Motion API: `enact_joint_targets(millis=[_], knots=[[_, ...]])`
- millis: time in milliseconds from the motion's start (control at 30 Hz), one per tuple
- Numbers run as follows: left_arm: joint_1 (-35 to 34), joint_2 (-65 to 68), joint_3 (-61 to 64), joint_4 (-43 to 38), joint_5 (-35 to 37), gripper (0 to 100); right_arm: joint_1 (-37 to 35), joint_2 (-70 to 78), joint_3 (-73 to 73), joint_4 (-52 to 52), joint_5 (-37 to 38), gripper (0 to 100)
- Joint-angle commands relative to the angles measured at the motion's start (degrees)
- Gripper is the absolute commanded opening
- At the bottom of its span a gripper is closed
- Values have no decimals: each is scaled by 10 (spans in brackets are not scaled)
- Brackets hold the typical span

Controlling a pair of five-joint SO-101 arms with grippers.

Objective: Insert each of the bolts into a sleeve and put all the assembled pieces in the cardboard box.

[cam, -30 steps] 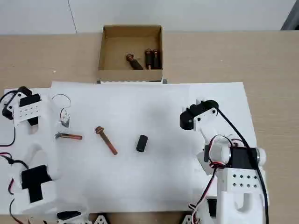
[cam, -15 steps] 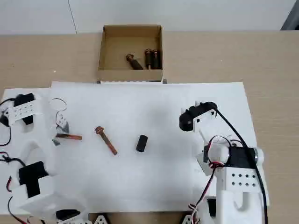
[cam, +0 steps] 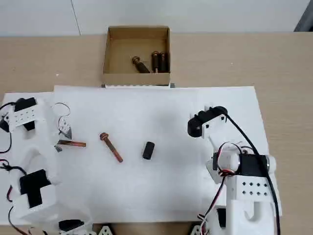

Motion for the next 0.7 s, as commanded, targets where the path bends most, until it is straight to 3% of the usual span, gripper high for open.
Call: enact_joint_targets(millis=[0, 433, 667], knots=[[-4, -3, -15, -25, -1, 84, 2, -5, -4, -9, -4, 3], [-3, -2, 28, -51, -3, 45, 1, -5, -4, -10, -2, 3], [-2, -2, 90, -99, -4, 144, 1, -7, -4, -9, -2, 3]])
